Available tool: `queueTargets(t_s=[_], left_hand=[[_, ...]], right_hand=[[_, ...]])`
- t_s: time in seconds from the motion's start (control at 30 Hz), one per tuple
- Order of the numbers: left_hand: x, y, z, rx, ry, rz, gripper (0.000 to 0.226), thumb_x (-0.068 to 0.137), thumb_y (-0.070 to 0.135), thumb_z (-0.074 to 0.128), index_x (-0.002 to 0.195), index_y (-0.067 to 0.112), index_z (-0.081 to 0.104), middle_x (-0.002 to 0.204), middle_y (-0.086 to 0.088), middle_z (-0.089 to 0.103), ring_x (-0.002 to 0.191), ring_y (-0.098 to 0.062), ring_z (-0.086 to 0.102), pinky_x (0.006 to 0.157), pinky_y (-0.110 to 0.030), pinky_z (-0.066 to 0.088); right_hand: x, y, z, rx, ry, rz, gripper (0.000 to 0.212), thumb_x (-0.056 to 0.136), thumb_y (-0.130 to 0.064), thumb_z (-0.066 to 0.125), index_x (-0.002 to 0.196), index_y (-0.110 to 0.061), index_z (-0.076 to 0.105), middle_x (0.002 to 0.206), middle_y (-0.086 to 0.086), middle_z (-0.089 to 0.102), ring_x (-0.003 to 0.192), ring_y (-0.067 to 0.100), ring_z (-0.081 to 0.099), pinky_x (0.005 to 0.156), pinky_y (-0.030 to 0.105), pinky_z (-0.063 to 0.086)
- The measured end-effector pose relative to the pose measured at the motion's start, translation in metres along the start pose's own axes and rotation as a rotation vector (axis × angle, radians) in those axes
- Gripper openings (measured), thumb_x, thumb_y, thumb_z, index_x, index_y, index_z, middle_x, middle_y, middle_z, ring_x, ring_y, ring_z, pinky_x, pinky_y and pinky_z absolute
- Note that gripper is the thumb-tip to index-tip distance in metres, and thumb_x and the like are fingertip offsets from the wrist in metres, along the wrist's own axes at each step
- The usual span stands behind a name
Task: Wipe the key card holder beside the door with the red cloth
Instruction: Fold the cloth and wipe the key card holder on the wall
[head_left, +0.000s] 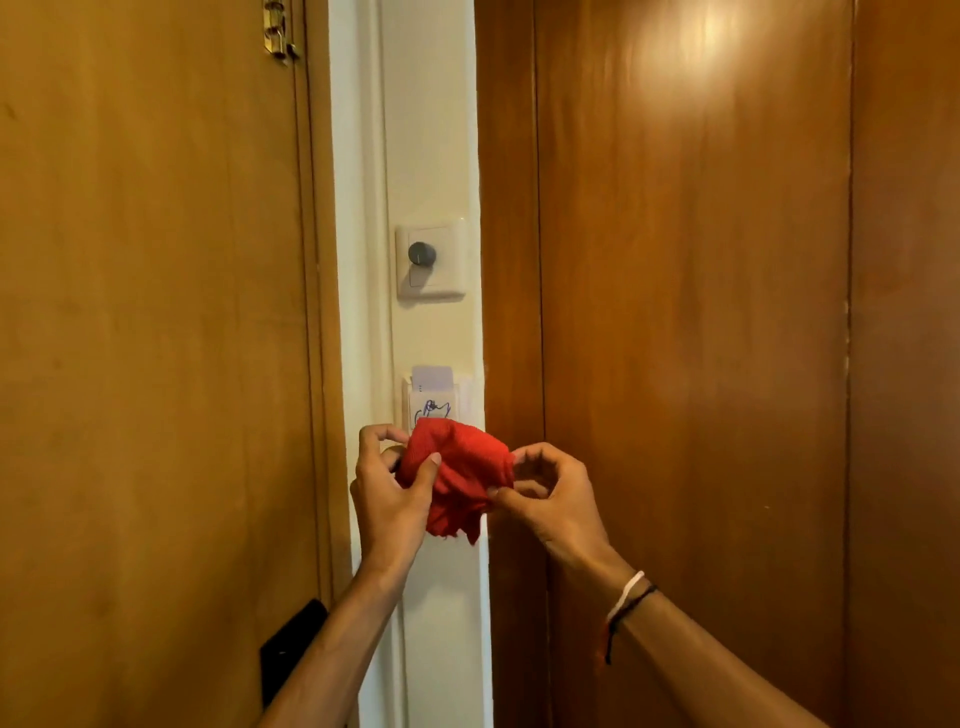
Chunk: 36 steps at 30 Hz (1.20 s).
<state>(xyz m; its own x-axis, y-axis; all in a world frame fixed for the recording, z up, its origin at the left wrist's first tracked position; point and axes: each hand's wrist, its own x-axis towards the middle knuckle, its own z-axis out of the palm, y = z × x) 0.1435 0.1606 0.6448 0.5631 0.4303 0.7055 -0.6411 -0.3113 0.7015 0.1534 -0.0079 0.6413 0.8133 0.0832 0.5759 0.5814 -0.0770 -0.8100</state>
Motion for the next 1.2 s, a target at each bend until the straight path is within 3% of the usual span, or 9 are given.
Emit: queueTargets(t_s=[0.27, 0.37, 0.47, 0.63, 0.77, 0.9, 0.97, 1.1, 1.2], left_hand=[[0.031, -0.023, 0.028, 0.518, 0.26, 0.309, 0.022, 0.093, 0.029, 0.059, 0.106, 0.012, 0.066, 0.115, -0.01, 0.061, 0.106, -0.023, 0.056, 0.085, -0.047, 0.059], [0.02, -0.04, 0.036, 0.71, 0.169, 0.461, 0.052, 0.093, 0.045, 0.045, 0.12, 0.006, 0.067, 0.121, -0.018, 0.068, 0.112, -0.038, 0.062, 0.092, -0.052, 0.056], [0.002, -0.06, 0.053, 0.787, 0.067, 0.504, 0.054, 0.092, 0.035, 0.056, 0.138, 0.006, 0.051, 0.14, -0.018, 0.057, 0.13, -0.041, 0.052, 0.104, -0.056, 0.047], [0.004, -0.07, 0.064, 0.742, 0.09, 0.449, 0.053, 0.103, 0.035, 0.023, 0.15, 0.009, 0.022, 0.156, -0.016, 0.032, 0.145, -0.036, 0.028, 0.114, -0.055, 0.024], [0.0, -0.075, 0.069, 0.756, 0.081, 0.42, 0.055, 0.103, 0.037, 0.02, 0.152, 0.012, 0.014, 0.159, -0.015, 0.024, 0.148, -0.035, 0.021, 0.116, -0.053, 0.02], [0.018, -0.09, 0.047, 0.756, 0.064, 0.433, 0.057, 0.103, 0.036, 0.027, 0.152, 0.008, 0.022, 0.16, -0.015, 0.026, 0.149, -0.033, 0.022, 0.114, -0.057, 0.036], [0.023, -0.086, 0.042, 0.707, 0.126, 0.358, 0.057, 0.102, 0.036, 0.028, 0.151, 0.007, 0.023, 0.157, -0.018, 0.031, 0.146, -0.037, 0.029, 0.108, -0.059, 0.042], [0.011, -0.096, 0.037, 0.862, -0.019, 0.644, 0.057, 0.105, 0.04, 0.021, 0.146, 0.004, 0.035, 0.151, -0.021, 0.041, 0.142, -0.041, 0.034, 0.107, -0.061, 0.041], [0.021, -0.083, 0.042, 0.774, 0.125, 0.373, 0.056, 0.103, 0.038, 0.026, 0.151, 0.008, 0.028, 0.158, -0.015, 0.03, 0.148, -0.035, 0.024, 0.113, -0.061, 0.035]], right_hand=[[0.021, -0.018, -0.046, -0.308, 0.101, -0.158, 0.034, 0.086, -0.016, 0.079, 0.111, -0.03, 0.061, 0.104, -0.017, 0.065, 0.096, 0.001, 0.067, 0.071, 0.001, 0.053], [0.03, -0.021, -0.078, -0.54, 0.233, -0.327, 0.035, 0.09, -0.017, 0.075, 0.121, -0.023, 0.06, 0.113, -0.009, 0.065, 0.097, 0.003, 0.065, 0.074, 0.008, 0.053], [0.042, -0.015, -0.1, -0.77, 0.349, -0.479, 0.038, 0.092, -0.018, 0.07, 0.128, -0.01, 0.059, 0.123, 0.009, 0.063, 0.106, 0.019, 0.063, 0.088, 0.024, 0.054], [0.061, 0.015, -0.099, -1.028, 0.421, -0.635, 0.053, 0.095, -0.031, 0.066, 0.139, -0.006, 0.051, 0.144, 0.02, 0.05, 0.133, 0.034, 0.05, 0.11, 0.05, 0.052], [0.072, 0.041, -0.099, -1.325, 0.464, -0.76, 0.061, 0.101, -0.043, 0.053, 0.147, -0.004, 0.048, 0.159, 0.024, 0.038, 0.148, 0.038, 0.037, 0.125, 0.048, 0.032], [0.08, 0.05, -0.1, -1.398, 0.478, -0.789, 0.066, 0.105, -0.051, 0.04, 0.155, -0.008, 0.038, 0.166, 0.022, 0.027, 0.155, 0.037, 0.028, 0.135, 0.039, 0.004], [0.082, 0.051, -0.099, -1.406, 0.494, -0.797, 0.066, 0.106, -0.051, 0.04, 0.156, -0.008, 0.038, 0.167, 0.022, 0.027, 0.155, 0.037, 0.028, 0.135, 0.04, 0.006], [0.08, 0.052, -0.099, -1.411, 0.512, -0.804, 0.065, 0.106, -0.05, 0.041, 0.155, -0.008, 0.038, 0.166, 0.023, 0.028, 0.155, 0.038, 0.028, 0.134, 0.042, 0.009], [0.08, 0.05, -0.099, -1.415, 0.515, -0.808, 0.064, 0.106, -0.05, 0.042, 0.155, -0.008, 0.039, 0.167, 0.023, 0.028, 0.156, 0.038, 0.028, 0.134, 0.043, 0.011]])
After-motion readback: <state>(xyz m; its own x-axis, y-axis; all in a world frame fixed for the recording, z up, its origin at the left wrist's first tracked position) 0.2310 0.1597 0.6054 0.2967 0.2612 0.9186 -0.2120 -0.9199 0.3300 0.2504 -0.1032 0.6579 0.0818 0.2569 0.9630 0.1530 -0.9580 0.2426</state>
